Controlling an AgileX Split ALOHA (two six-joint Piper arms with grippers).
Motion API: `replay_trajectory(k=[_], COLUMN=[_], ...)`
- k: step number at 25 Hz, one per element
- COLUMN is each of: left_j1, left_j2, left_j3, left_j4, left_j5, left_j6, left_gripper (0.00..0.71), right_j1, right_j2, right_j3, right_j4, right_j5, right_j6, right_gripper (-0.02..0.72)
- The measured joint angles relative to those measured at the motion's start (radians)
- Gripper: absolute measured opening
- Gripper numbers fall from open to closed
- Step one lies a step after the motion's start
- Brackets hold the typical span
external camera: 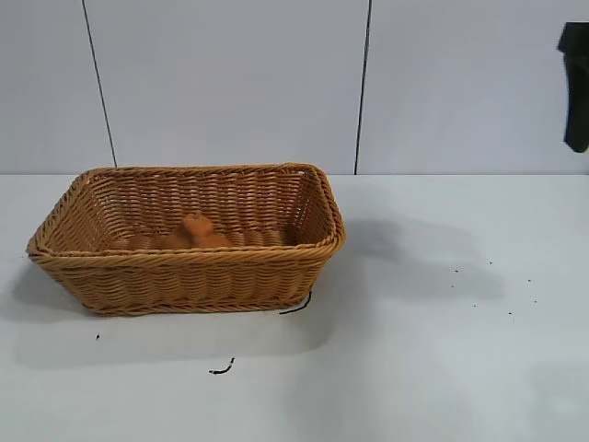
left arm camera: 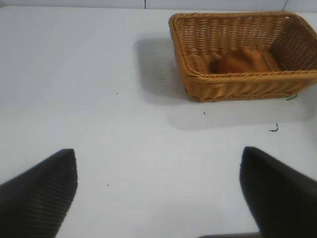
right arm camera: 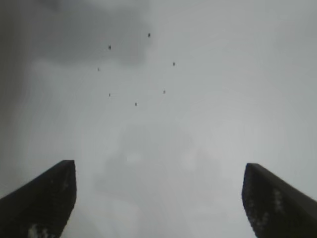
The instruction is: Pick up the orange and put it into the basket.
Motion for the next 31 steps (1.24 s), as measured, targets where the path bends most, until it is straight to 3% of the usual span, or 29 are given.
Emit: replay_trajectory(k=[4, 7, 10, 13, 18, 31], left_j1=[0.0, 0.0, 0.0, 0.0, 0.0, 0.0], left_j2=[0.0, 0.0, 0.0, 0.0, 0.0, 0.0], left_j3=[0.0, 0.0, 0.0, 0.0, 0.0, 0.0], left_j4=[0.0, 0.0, 0.0, 0.0, 0.0, 0.0], left_j5=[0.0, 0.0, 0.0, -0.001, 0.0, 0.0], left_j6=[0.0, 0.0, 0.0, 0.0, 0.0, 0.0], left_gripper=[0.639, 0.639, 0.639, 0.639, 0.639, 0.639], right_j1=[0.0, 0.0, 0.0, 0.0, 0.0, 0.0], right_j2=[-0.332, -0.543, -0.724, -0.839, -0.93, -1.035], right_j3=[0.156, 0.241, 0.322, 0.404, 0.44, 0.44], right_j4=[0.0, 0.0, 0.0, 0.004, 0.013, 0.016], right_j5=[-0.014, -0.078, -0.134, -0.144, -0.186, -0.187], right_j6=[-0.051, -0.091, -0.102, -0.101, -0.094, -0.094], right_gripper=[0.645, 0.645, 0.645, 0.645, 0.645, 0.645])
